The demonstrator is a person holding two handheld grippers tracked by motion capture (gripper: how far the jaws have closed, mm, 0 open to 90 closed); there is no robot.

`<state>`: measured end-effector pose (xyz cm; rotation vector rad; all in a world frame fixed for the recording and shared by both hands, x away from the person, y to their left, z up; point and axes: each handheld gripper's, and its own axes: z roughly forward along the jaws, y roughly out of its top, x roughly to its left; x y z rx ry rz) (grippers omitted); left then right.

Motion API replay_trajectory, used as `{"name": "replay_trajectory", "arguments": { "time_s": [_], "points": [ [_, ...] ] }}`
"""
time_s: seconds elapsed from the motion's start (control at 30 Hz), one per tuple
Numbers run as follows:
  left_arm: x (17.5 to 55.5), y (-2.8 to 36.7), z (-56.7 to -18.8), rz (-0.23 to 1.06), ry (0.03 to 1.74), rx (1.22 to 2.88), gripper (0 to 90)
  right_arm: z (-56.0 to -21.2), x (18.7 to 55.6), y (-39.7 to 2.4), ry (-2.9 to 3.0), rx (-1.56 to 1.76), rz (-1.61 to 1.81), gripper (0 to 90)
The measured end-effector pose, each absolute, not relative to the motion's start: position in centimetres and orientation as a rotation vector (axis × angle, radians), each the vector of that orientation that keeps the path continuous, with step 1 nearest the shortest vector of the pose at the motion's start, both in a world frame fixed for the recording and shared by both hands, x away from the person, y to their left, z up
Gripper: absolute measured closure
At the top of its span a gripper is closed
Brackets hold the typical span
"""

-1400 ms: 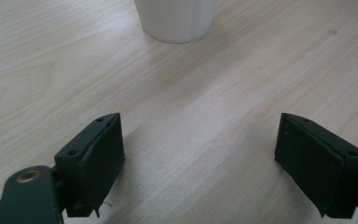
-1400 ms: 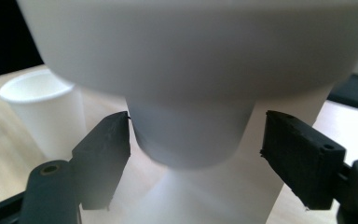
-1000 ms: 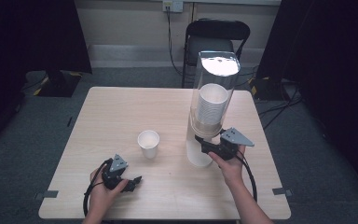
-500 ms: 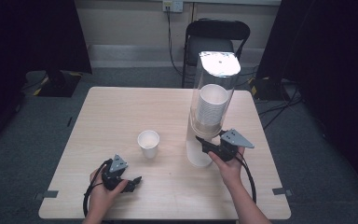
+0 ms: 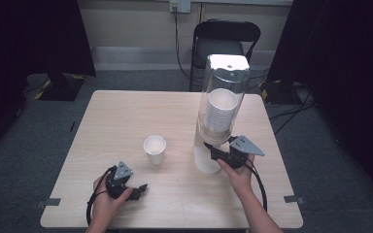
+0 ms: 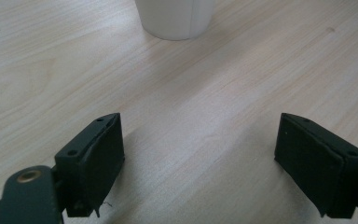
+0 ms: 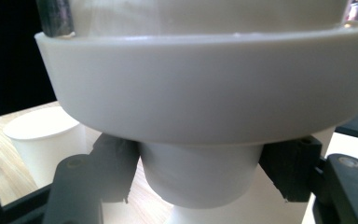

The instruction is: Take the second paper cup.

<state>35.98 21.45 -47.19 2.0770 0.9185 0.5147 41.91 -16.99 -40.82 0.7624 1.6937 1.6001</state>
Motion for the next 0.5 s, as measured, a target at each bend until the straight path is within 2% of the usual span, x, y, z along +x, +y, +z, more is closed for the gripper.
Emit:
{"name": "replay_trajectory", "arguments": {
  "time_s": [0.07, 0.13, 0.43, 0.5],
  "points": [
    [36.0, 21.5, -47.2, 0.513, 0.919, 2.078, 15.2, -42.1, 42.5, -16.9, 1.842, 0.812, 1.412, 35.4],
    [35.9, 21.5, -47.2, 0.515, 0.916, 2.079, 15.2, -43.4, 42.1, -17.4, 1.777, 0.810, 1.565, 34.9],
    [35.9, 21.5, -47.2, 0.513, 0.914, 2.078, 15.2, -43.4, 42.4, -17.4, 1.816, 0.796, 1.530, 36.0],
    [35.9, 21.6, -47.2, 0.516, 0.909, 2.085, 15.1, -44.8, 42.8, -17.1, 1.998, 0.844, 1.298, 37.3]
  ]
}}
